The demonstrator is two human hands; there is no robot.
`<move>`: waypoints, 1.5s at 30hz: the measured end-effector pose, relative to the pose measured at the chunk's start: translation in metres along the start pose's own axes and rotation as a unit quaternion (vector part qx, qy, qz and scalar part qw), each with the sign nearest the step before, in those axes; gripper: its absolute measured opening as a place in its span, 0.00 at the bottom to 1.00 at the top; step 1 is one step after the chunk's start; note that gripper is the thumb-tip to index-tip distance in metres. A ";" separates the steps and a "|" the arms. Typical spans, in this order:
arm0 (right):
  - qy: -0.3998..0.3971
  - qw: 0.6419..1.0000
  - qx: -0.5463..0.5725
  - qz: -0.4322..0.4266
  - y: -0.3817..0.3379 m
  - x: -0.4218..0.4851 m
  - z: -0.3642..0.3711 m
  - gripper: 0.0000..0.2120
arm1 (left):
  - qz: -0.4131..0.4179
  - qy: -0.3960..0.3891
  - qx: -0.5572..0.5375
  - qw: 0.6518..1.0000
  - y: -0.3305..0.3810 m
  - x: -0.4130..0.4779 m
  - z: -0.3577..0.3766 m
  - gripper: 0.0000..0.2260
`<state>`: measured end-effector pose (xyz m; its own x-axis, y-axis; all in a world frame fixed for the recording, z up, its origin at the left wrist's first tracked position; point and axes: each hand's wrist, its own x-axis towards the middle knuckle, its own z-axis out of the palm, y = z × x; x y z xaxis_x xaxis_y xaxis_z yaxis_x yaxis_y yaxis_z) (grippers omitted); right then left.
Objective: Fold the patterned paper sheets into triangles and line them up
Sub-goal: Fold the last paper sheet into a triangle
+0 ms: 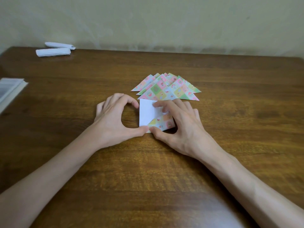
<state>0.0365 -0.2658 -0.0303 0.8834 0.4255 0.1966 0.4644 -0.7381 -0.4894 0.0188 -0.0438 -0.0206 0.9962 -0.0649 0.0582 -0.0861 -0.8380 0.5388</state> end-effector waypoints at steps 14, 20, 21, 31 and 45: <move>0.003 1.000 0.018 -0.003 0.005 -0.002 -0.002 0.26 | -0.031 -0.011 -0.011 0.999 0.008 0.000 -0.003 0.38; 0.009 0.999 0.042 0.010 0.004 -0.003 -0.002 0.25 | -0.031 -0.013 -0.004 0.999 0.010 0.000 -0.003 0.40; 0.011 0.999 0.037 0.011 0.004 -0.003 -0.002 0.25 | -0.030 -0.014 -0.003 0.999 0.010 0.000 -0.003 0.40; -0.001 0.999 0.036 0.012 0.004 -0.002 -0.005 0.27 | -0.052 -0.043 -0.009 0.998 0.016 0.001 -0.008 0.37; -0.052 0.996 0.072 0.015 0.006 -0.002 -0.017 0.30 | -0.042 -0.033 0.020 0.998 0.013 0.002 -0.001 0.37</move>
<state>0.0388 -0.2799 -0.0194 0.8818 0.4620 0.0943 0.4173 -0.6713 -0.6126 0.0197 -0.0542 -0.0126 0.9987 -0.0279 -0.0430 -0.0023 -0.8626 0.5059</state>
